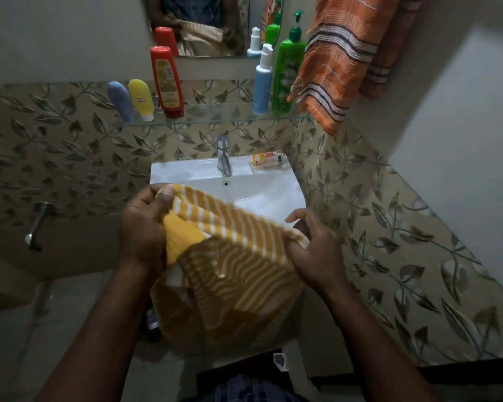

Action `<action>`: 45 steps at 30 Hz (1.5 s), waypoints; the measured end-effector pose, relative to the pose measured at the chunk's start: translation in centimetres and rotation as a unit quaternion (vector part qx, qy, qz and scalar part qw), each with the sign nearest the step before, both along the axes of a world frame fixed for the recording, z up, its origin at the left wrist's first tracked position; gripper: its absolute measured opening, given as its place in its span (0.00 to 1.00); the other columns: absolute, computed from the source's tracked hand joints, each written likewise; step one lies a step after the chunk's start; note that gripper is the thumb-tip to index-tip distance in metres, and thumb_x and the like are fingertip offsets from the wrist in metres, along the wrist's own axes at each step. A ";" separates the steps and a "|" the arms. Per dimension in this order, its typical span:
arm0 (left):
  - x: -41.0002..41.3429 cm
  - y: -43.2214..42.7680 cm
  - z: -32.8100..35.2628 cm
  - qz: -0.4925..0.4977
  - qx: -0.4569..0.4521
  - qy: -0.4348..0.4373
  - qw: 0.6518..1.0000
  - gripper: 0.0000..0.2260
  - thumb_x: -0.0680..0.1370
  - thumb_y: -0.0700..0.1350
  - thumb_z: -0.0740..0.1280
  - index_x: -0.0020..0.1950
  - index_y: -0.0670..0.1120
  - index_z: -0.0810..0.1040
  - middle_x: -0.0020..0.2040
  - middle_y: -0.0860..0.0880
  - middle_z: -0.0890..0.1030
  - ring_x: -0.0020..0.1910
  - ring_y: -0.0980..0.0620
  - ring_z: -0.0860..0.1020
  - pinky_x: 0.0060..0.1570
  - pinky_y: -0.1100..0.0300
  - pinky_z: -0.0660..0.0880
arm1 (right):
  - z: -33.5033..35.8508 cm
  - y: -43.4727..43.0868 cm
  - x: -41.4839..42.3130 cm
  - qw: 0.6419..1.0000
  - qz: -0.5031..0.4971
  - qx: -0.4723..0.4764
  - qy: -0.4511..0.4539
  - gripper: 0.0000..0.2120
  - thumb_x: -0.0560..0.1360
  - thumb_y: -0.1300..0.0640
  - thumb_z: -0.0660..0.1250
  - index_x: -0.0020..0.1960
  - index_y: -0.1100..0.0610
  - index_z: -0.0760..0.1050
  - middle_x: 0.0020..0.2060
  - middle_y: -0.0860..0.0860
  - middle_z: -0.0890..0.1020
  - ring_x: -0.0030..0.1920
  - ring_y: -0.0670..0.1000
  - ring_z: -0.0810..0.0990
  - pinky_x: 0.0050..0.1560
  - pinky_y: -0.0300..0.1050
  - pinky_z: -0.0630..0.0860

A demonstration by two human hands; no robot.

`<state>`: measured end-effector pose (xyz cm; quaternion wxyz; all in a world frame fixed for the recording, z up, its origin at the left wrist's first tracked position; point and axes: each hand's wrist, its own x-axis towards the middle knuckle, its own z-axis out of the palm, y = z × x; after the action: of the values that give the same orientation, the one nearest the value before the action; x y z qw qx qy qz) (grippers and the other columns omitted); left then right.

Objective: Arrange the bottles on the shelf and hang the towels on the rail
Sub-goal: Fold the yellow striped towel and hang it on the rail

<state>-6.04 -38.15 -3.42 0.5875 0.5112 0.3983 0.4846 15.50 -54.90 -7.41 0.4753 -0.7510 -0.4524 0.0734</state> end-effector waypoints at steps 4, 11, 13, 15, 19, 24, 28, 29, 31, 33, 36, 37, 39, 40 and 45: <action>-0.5 -0.1 0.9 0.027 0.072 0.025 0.997 0.10 0.85 0.41 0.66 0.45 0.49 0.80 0.32 0.59 0.80 0.31 0.63 0.77 0.33 0.68 0.76 | -2.1 -0.5 0.8 0.982 -0.102 -0.082 -0.138 0.10 0.67 0.64 0.72 0.42 0.51 0.76 0.35 0.46 0.79 0.35 0.52 0.77 0.32 0.48 0.74; 0.2 -0.4 -0.3 -0.095 0.095 0.131 0.982 0.09 0.78 0.48 0.76 0.39 0.49 0.83 0.35 0.57 0.83 0.36 0.60 0.78 0.40 0.60 0.75 | -1.2 -0.2 0.6 0.984 -0.083 -0.011 0.160 0.11 0.75 0.66 0.72 0.45 0.49 0.84 0.39 0.45 0.86 0.41 0.46 0.84 0.40 0.43 0.80; 1.0 -1.7 -0.5 -0.148 0.120 0.189 0.963 0.07 0.75 0.55 0.76 0.40 0.54 0.85 0.39 0.58 0.85 0.40 0.61 0.81 0.45 0.58 0.76 | 0.0 0.5 -0.8 0.977 -0.037 0.011 0.209 0.12 0.74 0.68 0.72 0.45 0.51 0.84 0.40 0.47 0.87 0.43 0.49 0.85 0.42 0.46 0.82; 2.1 -3.4 -0.6 -0.218 0.141 0.227 0.939 0.09 0.71 0.61 0.75 0.48 0.60 0.85 0.48 0.61 0.85 0.50 0.62 0.82 0.50 0.61 0.76 | 0.7 1.1 -2.2 0.984 -0.010 0.008 0.176 0.09 0.72 0.64 0.72 0.43 0.50 0.82 0.38 0.48 0.85 0.40 0.53 0.84 0.39 0.53 0.83; 3.9 -5.5 -1.2 -0.311 0.171 0.291 0.889 0.23 0.68 0.63 0.79 0.61 0.61 0.80 0.54 0.60 0.84 0.53 0.59 0.82 0.51 0.58 0.79 | 0.9 1.6 -3.3 0.998 -0.011 -0.012 0.058 0.06 0.68 0.57 0.72 0.41 0.48 0.77 0.33 0.47 0.81 0.34 0.49 0.81 0.31 0.52 0.80; 3.6 -4.5 -1.5 -0.256 0.198 0.251 0.912 0.05 0.73 0.55 0.75 0.47 0.57 0.86 0.42 0.58 0.87 0.44 0.57 0.84 0.47 0.52 0.80 | -0.3 0.0 -1.3 0.993 0.079 -0.024 0.084 0.06 0.73 0.58 0.77 0.42 0.50 0.81 0.34 0.46 0.83 0.35 0.45 0.81 0.38 0.46 0.79; 2.7 -3.5 -0.9 -0.206 0.145 0.165 0.953 0.10 0.77 0.42 0.75 0.42 0.58 0.85 0.40 0.56 0.86 0.41 0.57 0.84 0.43 0.60 0.79 | -3.1 -2.6 -0.1 0.966 0.161 -0.156 0.130 0.04 0.75 0.58 0.78 0.46 0.50 0.85 0.43 0.50 0.88 0.46 0.53 0.87 0.52 0.62 0.82; 2.5 -3.4 -0.6 -0.206 0.138 0.157 0.956 0.09 0.77 0.42 0.75 0.43 0.57 0.85 0.40 0.55 0.87 0.41 0.56 0.84 0.44 0.59 0.80 | -3.5 -3.0 -0.2 0.961 0.164 -0.147 0.171 0.04 0.76 0.60 0.77 0.48 0.52 0.86 0.45 0.53 0.88 0.49 0.56 0.87 0.56 0.64 0.81; 2.4 -3.3 -0.3 -0.211 0.121 0.152 0.958 0.05 0.76 0.45 0.76 0.44 0.56 0.86 0.41 0.53 0.87 0.42 0.53 0.85 0.46 0.56 0.81 | -2.9 -3.3 -0.7 0.956 0.149 -0.095 0.234 0.07 0.78 0.56 0.76 0.55 0.54 0.84 0.51 0.55 0.87 0.55 0.58 0.85 0.61 0.61 0.82; 2.4 -3.5 -0.4 -0.226 0.101 0.146 0.958 0.01 0.74 0.49 0.77 0.44 0.56 0.87 0.41 0.53 0.87 0.43 0.51 0.86 0.47 0.53 0.82 | -1.8 -3.1 -1.2 0.946 0.164 -0.054 0.273 0.15 0.75 0.48 0.76 0.58 0.55 0.83 0.55 0.54 0.87 0.58 0.54 0.86 0.60 0.51 0.83; 2.8 -4.3 -0.5 -0.235 0.105 0.131 0.957 0.01 0.73 0.51 0.77 0.43 0.56 0.87 0.41 0.54 0.87 0.42 0.54 0.85 0.44 0.56 0.82 | -0.8 -2.1 -2.5 0.946 0.189 -0.072 0.252 0.19 0.70 0.47 0.78 0.56 0.57 0.83 0.51 0.54 0.87 0.53 0.56 0.87 0.55 0.52 0.84; 3.0 -4.6 -0.4 -0.226 0.109 0.122 0.960 0.03 0.75 0.47 0.77 0.42 0.55 0.86 0.40 0.54 0.87 0.41 0.56 0.84 0.43 0.59 0.81 | -1.0 -1.7 -2.9 0.956 0.185 -0.087 0.210 0.18 0.69 0.50 0.79 0.55 0.57 0.83 0.49 0.53 0.88 0.51 0.57 0.86 0.53 0.56 0.84; 3.2 -4.6 -0.1 -0.193 0.093 0.094 0.972 0.09 0.79 0.42 0.75 0.41 0.55 0.85 0.38 0.55 0.86 0.39 0.56 0.84 0.42 0.59 0.80 | -2.3 -1.2 -3.8 0.972 0.164 -0.095 0.137 0.14 0.69 0.57 0.77 0.53 0.56 0.84 0.46 0.52 0.88 0.48 0.56 0.86 0.49 0.57 0.82; 3.1 -4.4 0.1 -0.174 0.080 0.080 0.978 0.11 0.80 0.42 0.73 0.41 0.56 0.85 0.38 0.55 0.85 0.39 0.56 0.84 0.43 0.58 0.80 | -3.2 -1.2 -4.1 0.978 0.146 -0.094 0.114 0.12 0.69 0.58 0.75 0.52 0.55 0.84 0.45 0.51 0.88 0.47 0.54 0.86 0.47 0.56 0.82; 1.7 -2.8 0.3 -0.130 0.059 0.049 0.988 0.10 0.81 0.43 0.71 0.41 0.54 0.82 0.34 0.56 0.81 0.35 0.56 0.80 0.43 0.54 0.78 | -5.4 -2.5 -3.6 0.993 0.022 -0.030 0.111 0.06 0.76 0.53 0.73 0.51 0.50 0.88 0.43 0.43 0.89 0.46 0.44 0.88 0.47 0.55 0.84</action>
<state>-4.38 -40.91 -3.17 0.5940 0.6158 0.3271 0.4012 11.93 -57.41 -12.82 0.4983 -0.7421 -0.4104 0.1805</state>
